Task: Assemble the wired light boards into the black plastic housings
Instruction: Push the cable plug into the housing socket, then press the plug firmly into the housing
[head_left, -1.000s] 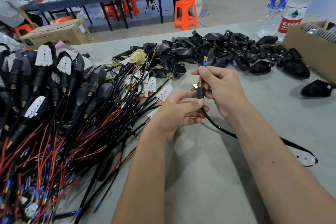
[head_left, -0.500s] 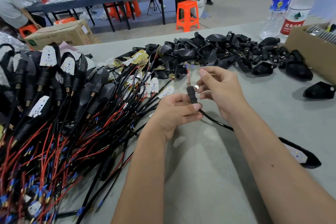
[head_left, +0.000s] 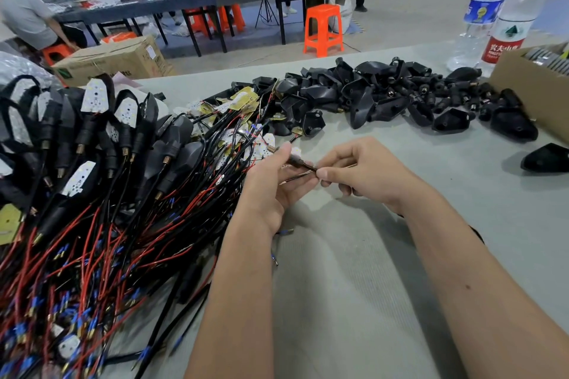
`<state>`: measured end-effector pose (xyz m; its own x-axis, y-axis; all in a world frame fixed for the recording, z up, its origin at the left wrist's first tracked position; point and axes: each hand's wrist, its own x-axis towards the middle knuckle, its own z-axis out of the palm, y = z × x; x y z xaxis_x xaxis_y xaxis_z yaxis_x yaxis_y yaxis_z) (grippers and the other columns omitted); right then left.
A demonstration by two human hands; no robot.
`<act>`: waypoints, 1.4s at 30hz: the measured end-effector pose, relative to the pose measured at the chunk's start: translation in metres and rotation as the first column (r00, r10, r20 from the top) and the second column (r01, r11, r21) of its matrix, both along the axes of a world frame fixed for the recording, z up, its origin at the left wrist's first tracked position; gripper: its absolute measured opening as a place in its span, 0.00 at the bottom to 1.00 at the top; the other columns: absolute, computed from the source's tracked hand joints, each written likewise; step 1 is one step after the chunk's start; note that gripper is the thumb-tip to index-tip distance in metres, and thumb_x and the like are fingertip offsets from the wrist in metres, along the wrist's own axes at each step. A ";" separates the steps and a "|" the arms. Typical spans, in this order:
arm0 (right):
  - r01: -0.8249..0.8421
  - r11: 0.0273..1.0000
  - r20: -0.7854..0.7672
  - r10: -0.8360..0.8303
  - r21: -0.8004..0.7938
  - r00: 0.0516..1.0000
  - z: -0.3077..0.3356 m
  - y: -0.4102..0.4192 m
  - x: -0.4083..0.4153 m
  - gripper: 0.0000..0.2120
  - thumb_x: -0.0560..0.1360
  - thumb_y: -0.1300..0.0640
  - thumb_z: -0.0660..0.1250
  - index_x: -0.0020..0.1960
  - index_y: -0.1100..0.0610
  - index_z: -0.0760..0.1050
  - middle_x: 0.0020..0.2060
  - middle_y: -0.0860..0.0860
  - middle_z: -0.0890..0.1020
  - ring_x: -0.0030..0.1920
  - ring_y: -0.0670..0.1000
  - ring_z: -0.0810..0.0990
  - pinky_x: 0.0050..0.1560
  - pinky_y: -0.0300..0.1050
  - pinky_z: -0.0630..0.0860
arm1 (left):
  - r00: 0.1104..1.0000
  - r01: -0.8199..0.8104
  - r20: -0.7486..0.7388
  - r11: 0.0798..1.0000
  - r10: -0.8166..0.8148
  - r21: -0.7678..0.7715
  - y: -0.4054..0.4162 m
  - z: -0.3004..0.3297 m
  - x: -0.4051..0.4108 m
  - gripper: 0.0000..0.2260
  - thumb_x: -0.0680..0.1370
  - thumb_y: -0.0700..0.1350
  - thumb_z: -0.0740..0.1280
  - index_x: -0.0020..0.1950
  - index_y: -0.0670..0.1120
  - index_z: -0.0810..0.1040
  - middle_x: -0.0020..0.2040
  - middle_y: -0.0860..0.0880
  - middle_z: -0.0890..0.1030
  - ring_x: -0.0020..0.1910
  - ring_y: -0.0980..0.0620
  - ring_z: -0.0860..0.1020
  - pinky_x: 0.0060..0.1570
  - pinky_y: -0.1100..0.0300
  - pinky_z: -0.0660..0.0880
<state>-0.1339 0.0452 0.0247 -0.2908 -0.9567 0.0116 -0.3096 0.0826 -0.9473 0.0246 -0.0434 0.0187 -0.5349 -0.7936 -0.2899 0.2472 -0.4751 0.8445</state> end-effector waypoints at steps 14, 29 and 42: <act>0.021 0.992 -0.126 -0.036 -0.122 0.991 -0.002 -0.003 0.000 0.04 0.74 0.62 0.77 0.43 0.54 0.86 0.32 0.50 0.85 0.26 0.44 0.73 0.31 0.38 0.72 | 0.981 -0.189 0.029 0.979 0.192 -0.081 -0.001 -0.007 -0.001 0.07 0.77 0.41 0.75 0.45 0.38 0.82 0.31 0.48 0.82 0.32 0.53 0.82 0.35 0.66 0.80; 0.121 0.988 -0.281 -0.144 -0.099 0.949 -0.007 -0.001 -0.003 0.04 0.76 0.62 0.76 0.44 0.54 0.87 0.33 0.48 0.85 0.35 0.45 0.80 0.43 0.41 0.77 | 0.961 -0.173 0.126 0.892 0.245 -0.417 0.006 -0.014 -0.012 0.02 0.78 0.36 0.74 0.45 0.40 0.84 0.40 0.43 0.86 0.37 0.51 0.84 0.44 0.59 0.83; 0.088 0.992 -0.249 -0.107 -0.087 0.963 0.004 -0.001 -0.003 0.04 0.76 0.53 0.75 0.44 0.52 0.84 0.34 0.49 0.86 0.28 0.47 0.79 0.32 0.36 0.76 | 0.974 -0.216 0.009 0.939 0.226 -0.268 0.005 -0.006 -0.009 0.02 0.79 0.34 0.71 0.47 0.38 0.83 0.42 0.43 0.87 0.39 0.50 0.85 0.43 0.63 0.81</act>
